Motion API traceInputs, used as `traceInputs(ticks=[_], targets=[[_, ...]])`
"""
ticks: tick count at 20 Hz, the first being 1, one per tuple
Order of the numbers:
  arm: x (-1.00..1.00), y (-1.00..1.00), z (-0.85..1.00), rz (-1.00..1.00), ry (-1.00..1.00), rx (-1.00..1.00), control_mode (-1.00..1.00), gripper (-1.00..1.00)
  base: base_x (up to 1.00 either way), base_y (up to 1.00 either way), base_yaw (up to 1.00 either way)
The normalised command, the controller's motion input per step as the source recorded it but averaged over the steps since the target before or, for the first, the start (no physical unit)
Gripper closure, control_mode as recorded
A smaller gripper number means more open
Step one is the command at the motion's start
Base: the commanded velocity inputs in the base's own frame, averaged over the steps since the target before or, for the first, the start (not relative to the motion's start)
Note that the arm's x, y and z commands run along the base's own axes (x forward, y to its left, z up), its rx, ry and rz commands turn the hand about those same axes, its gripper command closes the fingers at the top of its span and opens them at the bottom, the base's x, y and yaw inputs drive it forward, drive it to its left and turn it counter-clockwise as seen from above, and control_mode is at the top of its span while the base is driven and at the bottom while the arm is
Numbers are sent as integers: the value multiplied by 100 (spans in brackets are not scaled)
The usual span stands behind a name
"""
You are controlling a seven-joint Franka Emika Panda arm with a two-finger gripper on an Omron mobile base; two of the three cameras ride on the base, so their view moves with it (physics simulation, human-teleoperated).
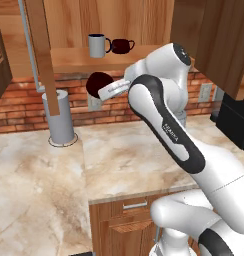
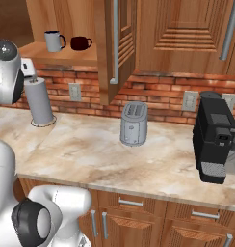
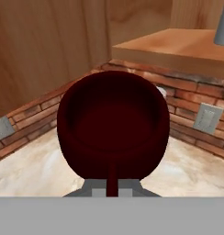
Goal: Pick the mug on the counter and place it in the cabinet with the handle facing the right, like the mugs already inside.
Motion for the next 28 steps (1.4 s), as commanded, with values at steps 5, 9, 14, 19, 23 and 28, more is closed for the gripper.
traceInputs(ticks=[5,9,14,19,23,28], targets=[[0,0,14,2,-11,0,-100,100,0,0,0],[0,-4,23,3,-8,0,-100,100,0,0,0],[11,-12,15,5,-1,7,-100,100,0,0,0],[35,-20,13,7,0,9,-100,100,0,0,0],[39,-8,20,5,0,7,-100,100,0,0,0],[27,0,13,4,0,3,-100,100,0,0,0]])
